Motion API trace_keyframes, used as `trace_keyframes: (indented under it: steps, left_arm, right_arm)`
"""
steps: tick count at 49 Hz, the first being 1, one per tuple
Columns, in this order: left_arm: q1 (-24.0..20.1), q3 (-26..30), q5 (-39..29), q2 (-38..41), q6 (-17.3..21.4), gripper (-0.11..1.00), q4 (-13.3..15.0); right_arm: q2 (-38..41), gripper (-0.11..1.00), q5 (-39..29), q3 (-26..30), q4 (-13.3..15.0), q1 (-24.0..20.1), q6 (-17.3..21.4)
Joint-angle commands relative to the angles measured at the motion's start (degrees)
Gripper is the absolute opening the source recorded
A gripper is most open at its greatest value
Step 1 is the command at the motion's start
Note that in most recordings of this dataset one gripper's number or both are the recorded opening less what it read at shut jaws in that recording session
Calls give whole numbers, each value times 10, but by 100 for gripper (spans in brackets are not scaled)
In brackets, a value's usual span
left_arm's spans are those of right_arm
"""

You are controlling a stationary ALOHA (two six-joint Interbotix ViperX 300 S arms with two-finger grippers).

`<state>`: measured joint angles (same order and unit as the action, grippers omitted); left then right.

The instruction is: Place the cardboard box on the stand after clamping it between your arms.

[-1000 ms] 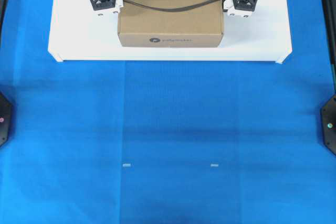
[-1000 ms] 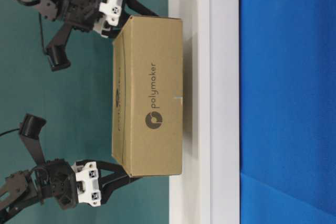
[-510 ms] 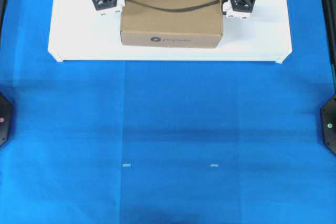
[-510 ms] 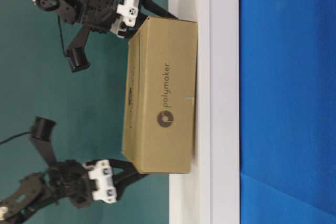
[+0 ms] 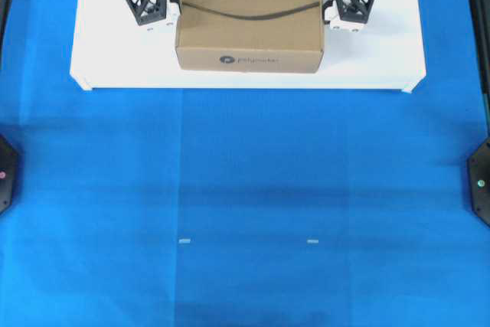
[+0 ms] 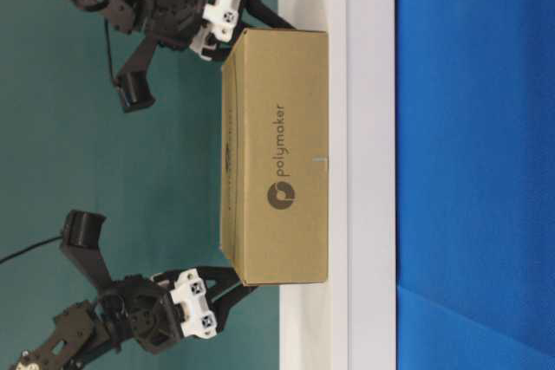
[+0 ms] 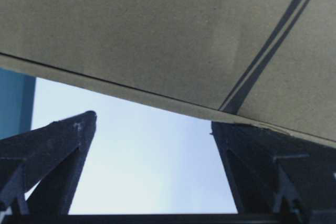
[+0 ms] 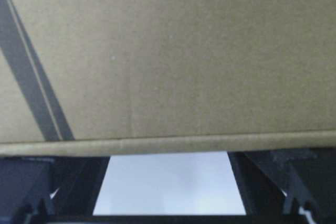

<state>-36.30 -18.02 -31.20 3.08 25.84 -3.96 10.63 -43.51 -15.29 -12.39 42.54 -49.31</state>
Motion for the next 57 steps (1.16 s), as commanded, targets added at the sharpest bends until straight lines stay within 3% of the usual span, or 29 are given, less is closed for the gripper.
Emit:
trace_keyframes:
  steps: [1, 24, 33, 50, 57]
  left_arm:
    - [5, -6, 33, -8, -19, 85, 8]
    - [-18, -93, 40, -96, -33, 85, 8]
    - [-33, -126, 54, -138, -33, 85, 8]
    - [-34, -206, 99, -266, -48, 85, 9]
    - [-7, -242, 143, -321, -64, 85, 9]
  right_arm:
    - [-14, 99, 39, -5, -15, -5, -5]
    - [-73, 99, 76, -73, -19, 29, -8]
    - [-117, 99, 61, -96, -25, 40, 2]
    - [-269, 99, 83, -177, -49, 29, 94]
    - [-334, 99, 118, -222, -49, 3, 129]
